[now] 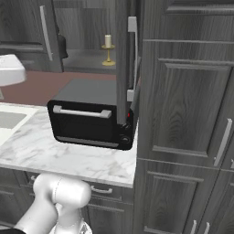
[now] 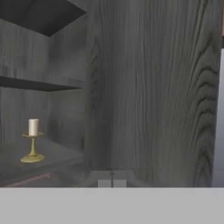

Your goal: Get the candle and the liquor from the cabinet and move them to the dining counter.

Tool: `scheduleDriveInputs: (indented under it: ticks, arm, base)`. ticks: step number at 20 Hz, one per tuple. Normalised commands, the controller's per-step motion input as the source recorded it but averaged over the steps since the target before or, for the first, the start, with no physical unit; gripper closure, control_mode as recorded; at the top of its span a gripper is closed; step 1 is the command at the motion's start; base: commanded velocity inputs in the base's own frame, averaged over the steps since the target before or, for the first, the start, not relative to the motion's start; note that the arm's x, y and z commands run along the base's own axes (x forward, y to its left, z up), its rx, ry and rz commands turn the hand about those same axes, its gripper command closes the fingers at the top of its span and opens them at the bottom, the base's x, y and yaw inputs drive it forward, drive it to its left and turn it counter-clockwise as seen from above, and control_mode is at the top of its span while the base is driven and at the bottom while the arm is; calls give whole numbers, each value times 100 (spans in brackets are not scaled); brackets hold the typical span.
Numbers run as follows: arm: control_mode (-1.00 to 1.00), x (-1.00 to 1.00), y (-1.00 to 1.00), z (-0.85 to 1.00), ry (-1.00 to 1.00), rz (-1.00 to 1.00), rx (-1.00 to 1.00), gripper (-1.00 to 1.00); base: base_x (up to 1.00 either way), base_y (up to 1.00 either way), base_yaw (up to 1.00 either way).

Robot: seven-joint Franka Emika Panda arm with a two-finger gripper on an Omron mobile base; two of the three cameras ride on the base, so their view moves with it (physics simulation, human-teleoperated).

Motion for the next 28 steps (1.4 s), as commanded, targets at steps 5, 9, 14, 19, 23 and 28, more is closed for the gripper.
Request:
scheduleDriveInputs:
  ticks: [5,9,14,19,23,28]
  arm:
    - [-100,1,65,0,0,40,0,-100]
    - [-100,0,70,0,0,38,0,-100]
    - [-100,3,59,0,1,42,0,-100]
    - [-100,8,-3,0,0,31,1,-100]
    - [-100,28,-29,-15,-7,9,0,-100]
    - [-100,21,-25,-31,-22,5,0,-100]
  base:
    - [0,0,0]
    - [0,0,0]
    - [0,0,0]
    - [0,0,0]
    - [0,0,0]
    - [0,0,0]
